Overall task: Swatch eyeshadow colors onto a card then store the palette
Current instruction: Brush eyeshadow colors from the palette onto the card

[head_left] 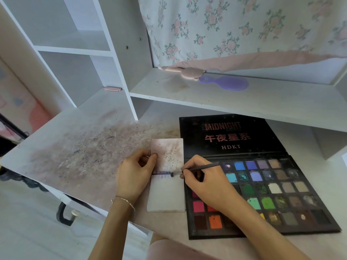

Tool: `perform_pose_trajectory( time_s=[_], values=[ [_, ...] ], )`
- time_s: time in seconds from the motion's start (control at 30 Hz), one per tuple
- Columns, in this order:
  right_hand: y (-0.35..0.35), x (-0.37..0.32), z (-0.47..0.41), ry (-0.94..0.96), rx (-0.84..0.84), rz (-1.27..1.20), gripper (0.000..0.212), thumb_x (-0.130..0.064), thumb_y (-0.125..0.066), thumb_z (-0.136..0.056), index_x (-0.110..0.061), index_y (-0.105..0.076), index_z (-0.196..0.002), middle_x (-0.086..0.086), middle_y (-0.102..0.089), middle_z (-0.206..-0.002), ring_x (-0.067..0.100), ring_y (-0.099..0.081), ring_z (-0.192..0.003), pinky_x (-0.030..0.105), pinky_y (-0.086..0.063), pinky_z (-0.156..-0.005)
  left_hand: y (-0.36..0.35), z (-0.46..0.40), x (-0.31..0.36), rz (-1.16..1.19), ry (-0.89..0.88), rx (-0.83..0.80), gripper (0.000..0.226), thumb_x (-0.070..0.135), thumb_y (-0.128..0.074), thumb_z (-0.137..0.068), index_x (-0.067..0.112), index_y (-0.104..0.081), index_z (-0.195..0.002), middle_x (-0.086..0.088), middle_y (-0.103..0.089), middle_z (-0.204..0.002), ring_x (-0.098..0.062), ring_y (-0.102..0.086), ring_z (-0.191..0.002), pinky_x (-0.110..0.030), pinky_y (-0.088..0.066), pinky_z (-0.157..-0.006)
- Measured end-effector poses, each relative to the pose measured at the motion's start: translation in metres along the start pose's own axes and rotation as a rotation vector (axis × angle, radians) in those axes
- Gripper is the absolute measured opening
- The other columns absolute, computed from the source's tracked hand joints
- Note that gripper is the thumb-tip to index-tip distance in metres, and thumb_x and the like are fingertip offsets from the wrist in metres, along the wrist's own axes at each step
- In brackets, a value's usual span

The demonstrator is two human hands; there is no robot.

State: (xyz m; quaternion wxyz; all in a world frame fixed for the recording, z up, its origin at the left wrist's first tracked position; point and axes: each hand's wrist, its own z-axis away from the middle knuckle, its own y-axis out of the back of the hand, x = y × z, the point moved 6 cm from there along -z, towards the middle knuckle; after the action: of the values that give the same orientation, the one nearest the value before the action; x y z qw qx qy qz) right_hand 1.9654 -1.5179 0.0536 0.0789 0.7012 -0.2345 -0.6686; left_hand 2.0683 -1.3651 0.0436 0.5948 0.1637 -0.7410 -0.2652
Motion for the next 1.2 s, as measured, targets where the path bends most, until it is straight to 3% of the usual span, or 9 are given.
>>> perform_pose_trajectory(
  time_s=[0.37,0.77,1.2],
  values=[
    [-0.0004,-0.0004,-0.0004,-0.005,-0.011,0.017,0.011,-0.016,-0.054,-0.085,-0.024,-0.054,-0.078,0.01,-0.066,-0.078,0.017,-0.057,-0.07,0.031,-0.048,-0.063,-0.0005,-0.0011,-0.0026,0.017,0.04,0.012,0.011,0.027,-0.065,-0.082,0.031,-0.063,-0.071,0.008,-0.061,-0.062,-0.013,-0.055,-0.06,-0.03,-0.047,-0.062],
    [-0.0015,0.0004,-0.0005,-0.006,-0.027,0.027,0.012,-0.016,-0.055,-0.085,-0.025,-0.054,-0.078,0.006,-0.066,-0.077,0.016,-0.059,-0.071,0.029,-0.049,-0.063,0.0,-0.0009,-0.002,0.007,0.031,0.02,0.014,0.027,-0.065,-0.082,0.034,-0.061,-0.07,0.011,-0.06,-0.06,-0.009,-0.055,-0.059,-0.024,-0.042,-0.057],
    [-0.0019,0.0002,-0.0019,0.016,-0.012,0.039,0.011,-0.017,-0.054,-0.085,-0.025,-0.054,-0.079,0.006,-0.065,-0.077,0.014,-0.057,-0.07,0.028,-0.048,-0.061,-0.0009,-0.0018,-0.0026,0.007,0.033,0.022,0.015,0.027,-0.065,-0.082,0.033,-0.06,-0.069,0.009,-0.059,-0.06,-0.011,-0.054,-0.06,-0.026,-0.042,-0.059]
  ],
)
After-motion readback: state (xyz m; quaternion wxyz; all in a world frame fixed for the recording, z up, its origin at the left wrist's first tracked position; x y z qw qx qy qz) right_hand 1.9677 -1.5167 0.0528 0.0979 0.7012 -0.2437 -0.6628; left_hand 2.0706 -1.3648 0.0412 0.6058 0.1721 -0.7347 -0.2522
